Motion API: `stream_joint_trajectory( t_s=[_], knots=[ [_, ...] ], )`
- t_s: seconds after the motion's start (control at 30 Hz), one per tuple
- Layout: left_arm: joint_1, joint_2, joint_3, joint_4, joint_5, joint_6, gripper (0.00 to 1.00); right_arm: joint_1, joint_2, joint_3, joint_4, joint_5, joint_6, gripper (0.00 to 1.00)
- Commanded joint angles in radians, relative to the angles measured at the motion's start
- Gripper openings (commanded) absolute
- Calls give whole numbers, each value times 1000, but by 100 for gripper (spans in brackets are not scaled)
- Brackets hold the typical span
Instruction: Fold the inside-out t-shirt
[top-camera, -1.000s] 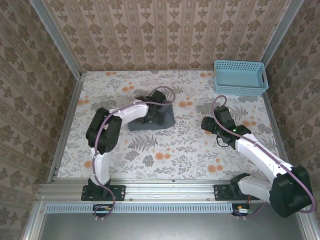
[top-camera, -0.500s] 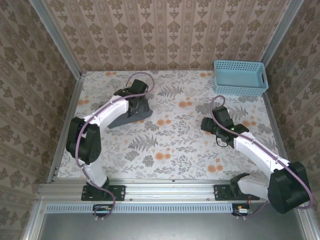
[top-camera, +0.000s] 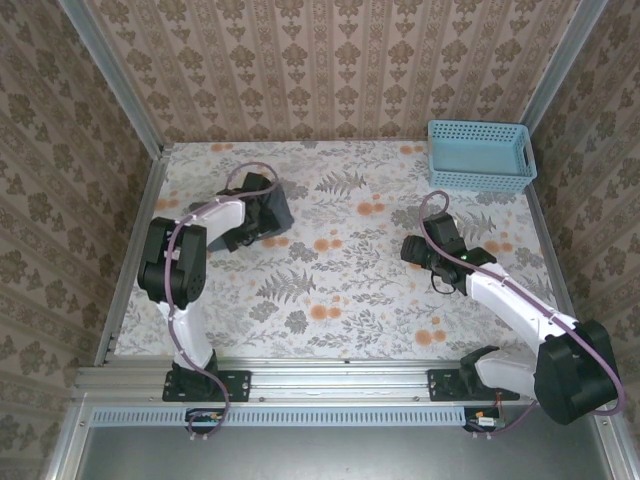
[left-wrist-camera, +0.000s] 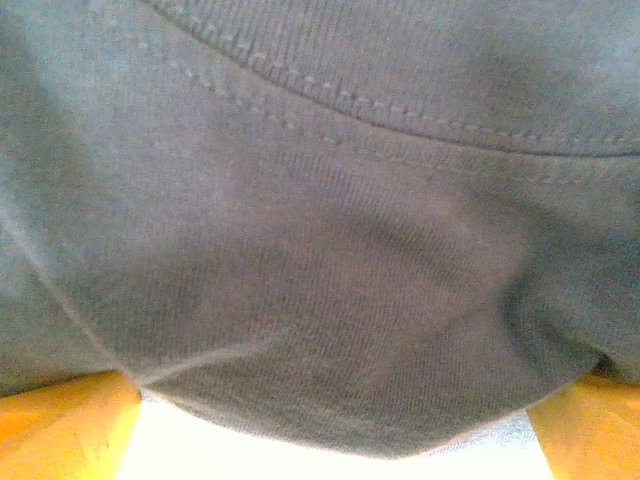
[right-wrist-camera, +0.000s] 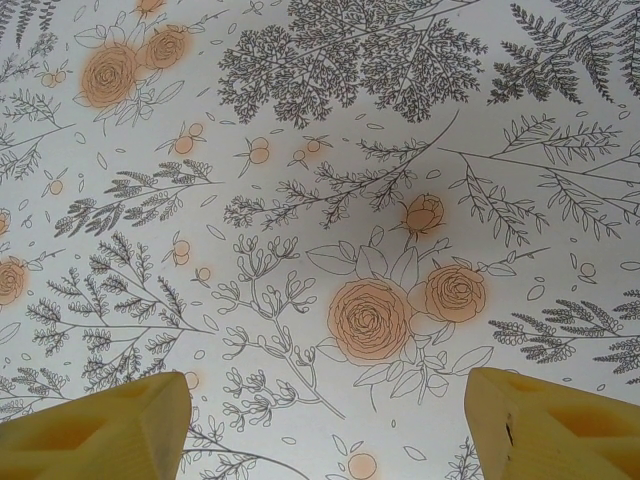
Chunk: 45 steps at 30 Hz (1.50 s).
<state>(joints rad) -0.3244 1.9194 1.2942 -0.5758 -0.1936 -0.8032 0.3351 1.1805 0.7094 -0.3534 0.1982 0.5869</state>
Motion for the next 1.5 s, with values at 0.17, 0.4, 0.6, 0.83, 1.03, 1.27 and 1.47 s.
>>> stream_joint_trajectory(
  t_s=[0.17, 0.4, 0.6, 0.83, 1.03, 1.27, 1.47],
  knots=[
    [164, 95, 145, -25, 76, 197, 100, -8, 19, 0, 8, -12, -7, 74],
    [240, 173, 317, -140, 62, 322, 100, -7, 51, 30, 1, -19, -7, 75],
    [310, 282, 483, -223, 52, 403, 100, -7, 50, 47, -17, -13, -16, 75],
    [350, 428, 679, -279, 67, 458, 100, -9, 41, 42, -25, -9, -16, 75],
    [371, 517, 856, -332, 35, 527, 100, -11, 35, 42, -33, 4, -19, 75],
    [389, 551, 970, -361, 0, 579, 100, -11, 9, 42, -45, 20, -27, 75],
    [361, 426, 901, -345, -2, 572, 100, -12, -24, 51, -59, 34, -46, 75]
  ],
)
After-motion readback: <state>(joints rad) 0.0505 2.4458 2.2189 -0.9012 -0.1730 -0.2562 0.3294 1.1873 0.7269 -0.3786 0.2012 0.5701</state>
